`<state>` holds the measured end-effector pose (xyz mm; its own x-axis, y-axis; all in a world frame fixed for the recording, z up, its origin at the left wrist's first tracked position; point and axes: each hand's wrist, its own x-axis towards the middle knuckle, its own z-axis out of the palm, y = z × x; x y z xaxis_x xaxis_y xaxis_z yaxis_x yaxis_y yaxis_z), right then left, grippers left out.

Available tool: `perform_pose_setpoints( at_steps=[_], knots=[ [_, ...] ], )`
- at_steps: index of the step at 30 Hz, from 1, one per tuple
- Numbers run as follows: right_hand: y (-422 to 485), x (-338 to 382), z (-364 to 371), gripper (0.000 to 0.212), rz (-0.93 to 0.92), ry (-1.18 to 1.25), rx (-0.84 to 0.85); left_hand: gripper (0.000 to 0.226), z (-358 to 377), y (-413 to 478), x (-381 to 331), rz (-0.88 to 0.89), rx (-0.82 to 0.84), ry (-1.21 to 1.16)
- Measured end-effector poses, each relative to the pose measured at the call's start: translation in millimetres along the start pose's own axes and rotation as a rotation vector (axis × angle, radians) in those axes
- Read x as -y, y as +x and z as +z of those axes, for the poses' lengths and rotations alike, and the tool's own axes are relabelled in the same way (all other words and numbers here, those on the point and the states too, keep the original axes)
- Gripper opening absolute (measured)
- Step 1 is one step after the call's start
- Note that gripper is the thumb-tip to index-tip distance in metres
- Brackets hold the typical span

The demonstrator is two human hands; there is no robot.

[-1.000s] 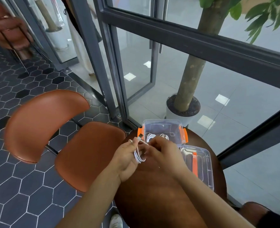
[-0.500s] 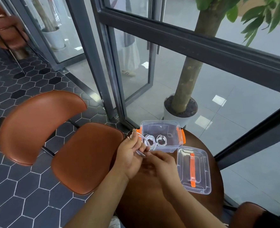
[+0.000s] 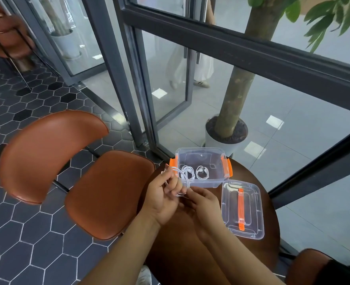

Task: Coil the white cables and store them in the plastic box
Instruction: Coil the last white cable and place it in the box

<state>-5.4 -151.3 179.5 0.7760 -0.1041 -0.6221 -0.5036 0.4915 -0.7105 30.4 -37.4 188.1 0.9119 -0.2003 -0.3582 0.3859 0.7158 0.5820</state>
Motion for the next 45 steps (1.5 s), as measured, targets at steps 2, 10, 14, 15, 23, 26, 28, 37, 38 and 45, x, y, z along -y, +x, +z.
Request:
perform_pose_setpoints(
  at_steps=[2,10,14,15,23,26,28,37,38,45],
  knots=[
    [0.8,3.4,-4.3,0.018,0.023,-0.011,0.055,0.030,-4.5,0.2,0.0,-0.019,0.033,-0.010],
    [8.5,7.1,-9.4,0.015,-0.087,-0.075,0.077,0.023,-3.8,-7.8,-3.8,-0.162,0.104,-0.032],
    [9.4,7.8,-16.6,0.011,-0.068,-0.036,0.021,0.025,0.4,-7.1,-13.7,-0.216,0.089,0.123],
    [9.1,8.5,-18.9,0.011,-0.078,-0.025,-0.003,0.024,0.7,-6.9,-16.2,-0.221,0.071,0.244],
    [9.9,28.2,-32.4,0.014,-0.175,-0.057,0.008,0.015,8.4,-14.2,-16.2,-0.164,-0.112,0.681],
    [9.4,30.1,-38.2,0.007,-0.162,-0.059,0.062,0.014,14.2,-15.8,-14.7,-0.110,-0.150,0.708],
    [9.3,29.0,-42.8,0.005,-0.160,-0.068,0.083,0.013,14.3,-16.0,-14.4,-0.097,-0.165,0.723],
    [16.2,19.7,-58.5,0.007,-0.278,-0.328,-0.084,0.017,15.5,-15.4,-11.7,-0.120,-0.149,0.604],
    [15.1,19.4,-59.1,0.008,-0.286,-0.397,-0.045,0.017,16.0,-16.4,-11.0,-0.131,-0.130,0.626],
    [11.7,36.1,-59.5,0.007,-0.296,-0.424,0.309,0.014,17.8,-17.6,-18.5,-0.262,-0.132,0.807]
  ],
)
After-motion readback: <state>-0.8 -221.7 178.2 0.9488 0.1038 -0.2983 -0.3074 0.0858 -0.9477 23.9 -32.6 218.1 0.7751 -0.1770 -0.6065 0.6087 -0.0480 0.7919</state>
